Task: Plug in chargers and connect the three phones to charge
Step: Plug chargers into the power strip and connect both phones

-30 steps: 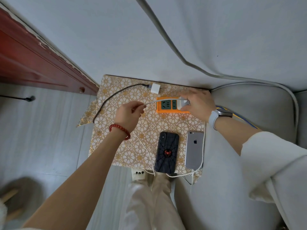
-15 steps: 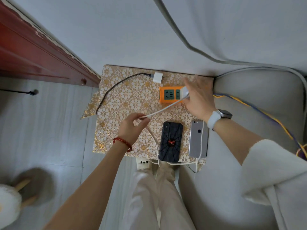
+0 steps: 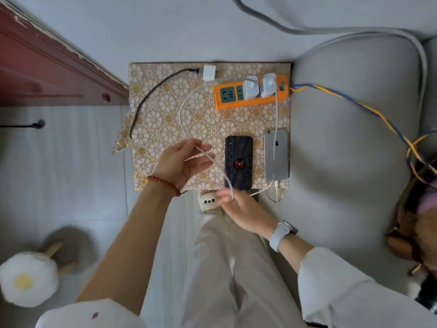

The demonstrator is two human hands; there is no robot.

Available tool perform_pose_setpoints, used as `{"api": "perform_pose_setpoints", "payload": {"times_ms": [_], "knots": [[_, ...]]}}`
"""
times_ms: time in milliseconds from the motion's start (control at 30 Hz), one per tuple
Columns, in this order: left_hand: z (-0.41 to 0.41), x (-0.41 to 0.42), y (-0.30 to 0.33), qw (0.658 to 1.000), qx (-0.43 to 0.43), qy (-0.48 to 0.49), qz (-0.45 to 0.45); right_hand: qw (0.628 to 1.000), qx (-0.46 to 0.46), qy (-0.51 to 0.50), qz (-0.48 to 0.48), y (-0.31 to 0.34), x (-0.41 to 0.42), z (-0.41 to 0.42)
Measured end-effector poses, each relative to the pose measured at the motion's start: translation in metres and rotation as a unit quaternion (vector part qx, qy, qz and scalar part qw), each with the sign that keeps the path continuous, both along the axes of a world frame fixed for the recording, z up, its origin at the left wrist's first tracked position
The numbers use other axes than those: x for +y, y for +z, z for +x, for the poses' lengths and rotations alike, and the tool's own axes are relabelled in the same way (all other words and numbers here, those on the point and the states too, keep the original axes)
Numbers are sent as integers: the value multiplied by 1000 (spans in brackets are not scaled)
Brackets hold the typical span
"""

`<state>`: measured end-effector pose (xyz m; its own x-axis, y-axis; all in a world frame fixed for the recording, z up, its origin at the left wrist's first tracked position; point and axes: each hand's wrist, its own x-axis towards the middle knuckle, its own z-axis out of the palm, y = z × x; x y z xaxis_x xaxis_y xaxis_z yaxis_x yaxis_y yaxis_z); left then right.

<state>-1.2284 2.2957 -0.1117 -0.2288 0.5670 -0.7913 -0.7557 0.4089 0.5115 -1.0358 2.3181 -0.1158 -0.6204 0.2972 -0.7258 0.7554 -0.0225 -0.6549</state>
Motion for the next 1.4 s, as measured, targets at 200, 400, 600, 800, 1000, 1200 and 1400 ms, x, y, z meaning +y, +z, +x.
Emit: {"api": "perform_pose_setpoints", "payload": {"times_ms": [200, 400, 600, 800, 1000, 1200, 1400], "knots": [[-32, 13, 26, 975, 16, 219, 42, 996, -33, -30, 72, 4, -5, 27], [4, -2, 26, 990, 135, 20, -36, 961, 51, -267, -56, 41, 45, 7], [90, -36, 41, 961, 156, -225, 28, 909, 178, -357, -121, 81, 85, -34], [59, -36, 57, 990, 124, -61, 35, 948, 147, -265, -100, 67, 61, -24], [41, -44, 63, 992, 123, -26, 31, 997, 61, 38, -19, 40, 12, 6], [11, -36, 84, 971, 56, 180, 145, 985, -10, 172, 21, 25, 16, 24], [-22, -43, 59, 946, 203, 176, -182, 994, -35, 48, 91, 29, 29, 51]]}}
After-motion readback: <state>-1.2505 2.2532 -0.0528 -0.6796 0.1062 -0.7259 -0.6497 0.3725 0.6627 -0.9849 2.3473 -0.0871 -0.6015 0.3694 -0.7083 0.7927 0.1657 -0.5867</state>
